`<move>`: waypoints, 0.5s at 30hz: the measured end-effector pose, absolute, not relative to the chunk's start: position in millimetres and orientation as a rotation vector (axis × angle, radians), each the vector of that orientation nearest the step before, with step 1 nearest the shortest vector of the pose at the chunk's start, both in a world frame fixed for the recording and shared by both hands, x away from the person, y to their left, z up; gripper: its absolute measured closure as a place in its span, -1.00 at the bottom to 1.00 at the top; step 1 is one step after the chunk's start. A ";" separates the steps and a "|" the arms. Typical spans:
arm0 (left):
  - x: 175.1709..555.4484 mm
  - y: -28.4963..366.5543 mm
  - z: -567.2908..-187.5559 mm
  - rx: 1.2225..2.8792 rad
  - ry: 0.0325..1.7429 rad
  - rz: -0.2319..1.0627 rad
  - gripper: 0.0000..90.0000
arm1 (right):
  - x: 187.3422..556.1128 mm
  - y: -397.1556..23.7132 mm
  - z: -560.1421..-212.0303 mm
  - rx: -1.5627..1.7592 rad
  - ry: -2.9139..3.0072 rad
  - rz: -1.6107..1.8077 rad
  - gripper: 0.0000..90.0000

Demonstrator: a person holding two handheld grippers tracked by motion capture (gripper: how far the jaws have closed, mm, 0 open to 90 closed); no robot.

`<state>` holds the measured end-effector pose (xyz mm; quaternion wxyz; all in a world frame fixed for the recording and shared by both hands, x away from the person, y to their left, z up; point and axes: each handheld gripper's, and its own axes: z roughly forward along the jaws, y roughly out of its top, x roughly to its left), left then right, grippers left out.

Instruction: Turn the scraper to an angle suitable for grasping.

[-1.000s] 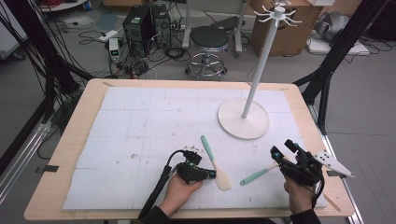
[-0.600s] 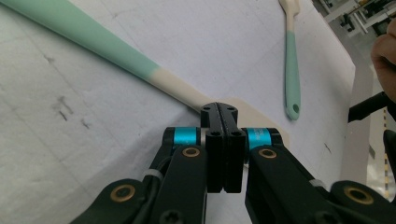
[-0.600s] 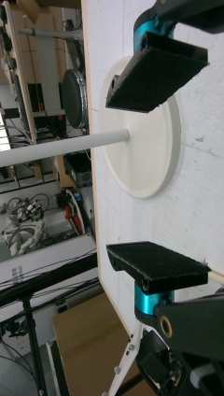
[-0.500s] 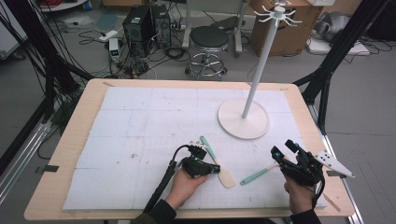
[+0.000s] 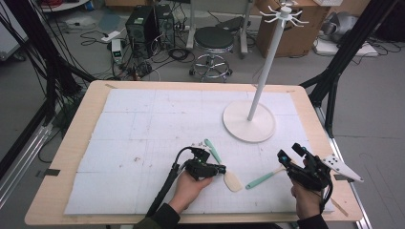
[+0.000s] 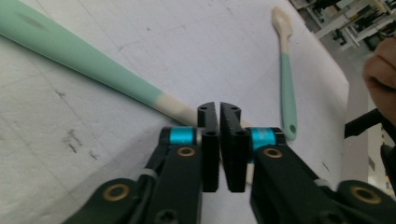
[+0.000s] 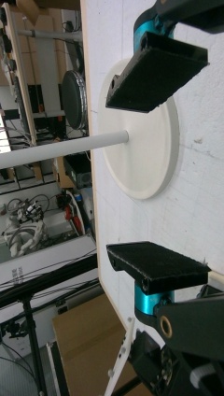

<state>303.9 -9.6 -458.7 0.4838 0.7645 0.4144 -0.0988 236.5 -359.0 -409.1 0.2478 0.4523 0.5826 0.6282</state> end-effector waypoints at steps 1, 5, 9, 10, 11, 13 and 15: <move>302.8 -5.5 -458.0 1.856 1.007 -0.233 0.71 | 237.0 -359.3 -409.5 1.231 1.587 1.710 -0.47; 301.5 16.5 -455.9 1.844 1.009 -0.197 0.31 | 237.7 -358.6 -410.6 1.233 1.597 1.707 -0.47; 299.9 37.9 -449.6 1.795 0.990 -0.165 0.09 | 238.6 -355.5 -411.8 1.232 1.617 1.703 -0.47; 299.0 41.8 -447.9 1.786 0.986 -0.158 0.08 | 239.3 -354.5 -412.1 1.233 1.620 1.707 -0.47; 297.8 45.6 -446.7 1.783 0.982 -0.152 0.07 | 239.8 -353.6 -412.5 1.233 1.624 1.708 -0.48; 295.9 51.4 -445.6 1.780 0.977 -0.141 0.04 | 240.8 -351.0 -412.9 1.238 1.635 1.725 -0.48; 293.0 58.7 -444.8 1.768 0.973 -0.129 0.04 | 242.9 -348.6 -413.4 1.234 1.654 1.753 -0.48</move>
